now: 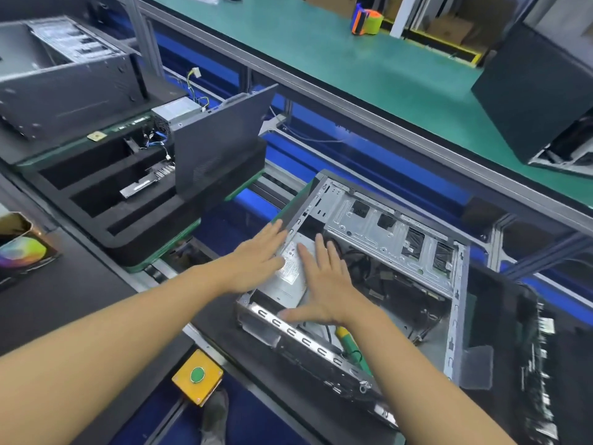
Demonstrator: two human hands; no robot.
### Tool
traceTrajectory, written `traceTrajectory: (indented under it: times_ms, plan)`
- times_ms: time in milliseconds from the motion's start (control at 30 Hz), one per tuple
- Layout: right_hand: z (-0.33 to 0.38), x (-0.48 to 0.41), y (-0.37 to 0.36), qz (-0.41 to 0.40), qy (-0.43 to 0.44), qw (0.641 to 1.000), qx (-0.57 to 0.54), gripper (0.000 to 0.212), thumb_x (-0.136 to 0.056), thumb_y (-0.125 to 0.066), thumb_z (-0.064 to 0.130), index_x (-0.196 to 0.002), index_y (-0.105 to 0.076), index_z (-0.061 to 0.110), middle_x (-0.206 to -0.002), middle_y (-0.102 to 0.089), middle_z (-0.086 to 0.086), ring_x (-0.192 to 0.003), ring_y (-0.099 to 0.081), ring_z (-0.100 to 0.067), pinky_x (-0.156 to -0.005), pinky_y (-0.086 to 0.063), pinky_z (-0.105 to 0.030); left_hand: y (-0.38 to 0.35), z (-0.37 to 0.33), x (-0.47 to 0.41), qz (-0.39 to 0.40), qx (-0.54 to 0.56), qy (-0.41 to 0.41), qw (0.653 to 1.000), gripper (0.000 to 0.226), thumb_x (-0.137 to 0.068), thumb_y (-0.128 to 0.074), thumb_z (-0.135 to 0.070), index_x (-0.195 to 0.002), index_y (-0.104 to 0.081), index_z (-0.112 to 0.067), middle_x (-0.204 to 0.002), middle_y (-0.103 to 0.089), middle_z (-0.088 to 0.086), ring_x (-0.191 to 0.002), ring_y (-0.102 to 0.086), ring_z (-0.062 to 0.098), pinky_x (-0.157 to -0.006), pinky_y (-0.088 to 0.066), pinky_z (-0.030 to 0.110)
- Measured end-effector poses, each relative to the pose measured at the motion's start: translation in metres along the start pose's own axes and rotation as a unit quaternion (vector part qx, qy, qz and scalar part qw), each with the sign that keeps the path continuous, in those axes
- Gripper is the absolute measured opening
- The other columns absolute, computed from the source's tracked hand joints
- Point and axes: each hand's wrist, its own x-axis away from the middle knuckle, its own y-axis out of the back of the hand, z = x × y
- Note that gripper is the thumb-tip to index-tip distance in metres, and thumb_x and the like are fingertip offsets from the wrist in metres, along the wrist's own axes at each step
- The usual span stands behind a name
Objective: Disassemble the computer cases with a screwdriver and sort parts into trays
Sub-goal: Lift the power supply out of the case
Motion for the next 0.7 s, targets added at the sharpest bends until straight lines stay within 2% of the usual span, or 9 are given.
traceTrajectory:
  times_ms: [67, 167, 267, 367, 433, 467, 633, 700]
  plan:
    - [0.006, -0.006, -0.001, 0.015, -0.020, 0.999, 0.032, 0.142, -0.058, -0.067, 0.083, -0.153, 0.027, 0.033, -0.154, 0.046, -0.005, -0.144, 0.039, -0.031, -0.121, 0.008, -0.059, -0.014, -0.002, -0.005, -0.011, 0.102, 0.040, 0.994, 0.069, -0.103, -0.036, -0.028, -0.159, 0.004, -0.025, -0.166, 0.009, -0.009, -0.149, 0.009, 0.001, -0.125, -0.001, 0.036]
    - [0.011, -0.014, 0.001, 0.024, -0.034, 0.998, 0.045, 0.144, -0.058, -0.072, 0.077, -0.150, 0.032, 0.036, -0.154, 0.046, -0.005, -0.143, 0.039, -0.032, -0.119, 0.010, -0.061, -0.026, -0.003, -0.008, -0.088, 0.236, 0.103, 0.962, 0.061, -0.105, -0.034, -0.032, -0.160, -0.005, -0.029, -0.165, -0.011, -0.010, -0.152, -0.014, 0.014, -0.117, -0.013, 0.029]
    - [0.015, -0.017, 0.001, 0.021, -0.036, 0.999, 0.015, 0.144, -0.056, -0.073, 0.076, -0.150, 0.030, 0.039, -0.156, 0.043, -0.005, -0.145, 0.036, -0.034, -0.121, 0.005, -0.058, -0.028, -0.003, -0.007, -0.103, 0.233, 0.115, 0.960, 0.052, -0.106, -0.028, -0.039, -0.157, -0.018, -0.034, -0.164, -0.017, -0.013, -0.149, -0.022, 0.013, -0.113, -0.018, 0.030]
    - [0.020, -0.019, 0.002, 0.011, -0.041, 0.999, -0.021, 0.143, -0.056, -0.078, 0.068, -0.152, 0.024, 0.040, -0.162, 0.030, -0.005, -0.148, 0.027, -0.036, -0.122, -0.012, -0.055, -0.027, -0.005, -0.005, -0.121, 0.259, 0.126, 0.950, 0.050, -0.104, -0.027, -0.040, -0.154, -0.029, -0.038, -0.159, -0.032, -0.014, -0.142, -0.035, 0.007, -0.116, -0.025, 0.031]
    - [0.021, -0.019, 0.003, -0.004, -0.036, 0.999, -0.036, 0.142, -0.055, -0.080, 0.062, -0.148, 0.026, 0.046, -0.163, 0.019, -0.007, -0.148, 0.019, -0.036, -0.119, -0.024, -0.054, -0.026, -0.008, -0.003, -0.131, 0.287, 0.118, 0.941, 0.045, -0.105, -0.026, -0.036, -0.147, -0.041, -0.041, -0.149, -0.045, -0.015, -0.127, -0.047, -0.001, -0.105, -0.034, 0.023]
    - [0.022, -0.019, 0.003, -0.014, -0.032, 0.999, -0.037, 0.142, -0.053, -0.080, 0.061, -0.146, 0.027, 0.049, -0.162, 0.014, -0.008, -0.148, 0.015, -0.037, -0.118, -0.026, -0.054, -0.025, -0.010, -0.003, -0.135, 0.288, 0.116, 0.941, 0.044, -0.106, -0.024, -0.033, -0.145, -0.044, -0.041, -0.145, -0.050, -0.014, -0.121, -0.050, 0.000, -0.100, -0.037, 0.023]
    - [0.020, -0.018, 0.004, -0.065, -0.024, 0.997, -0.028, 0.139, -0.047, -0.076, 0.064, -0.148, 0.019, 0.049, -0.160, 0.001, -0.013, -0.145, 0.001, -0.040, -0.119, -0.013, -0.053, -0.020, -0.013, -0.001, -0.140, 0.266, 0.141, 0.943, 0.044, -0.105, -0.023, -0.035, -0.133, -0.055, -0.046, -0.118, -0.069, -0.008, -0.103, -0.065, 0.015, -0.096, -0.051, 0.043]
    - [0.018, -0.021, 0.010, -0.070, -0.032, 0.997, -0.028, 0.139, -0.047, -0.076, 0.065, -0.150, 0.016, 0.046, -0.160, -0.001, -0.014, -0.145, 0.000, -0.040, -0.119, -0.013, -0.054, -0.020, -0.013, 0.000, -0.141, 0.266, 0.144, 0.943, 0.044, -0.105, -0.022, -0.036, -0.135, -0.054, -0.045, -0.124, -0.066, -0.008, -0.110, -0.062, 0.016, -0.100, -0.048, 0.041]
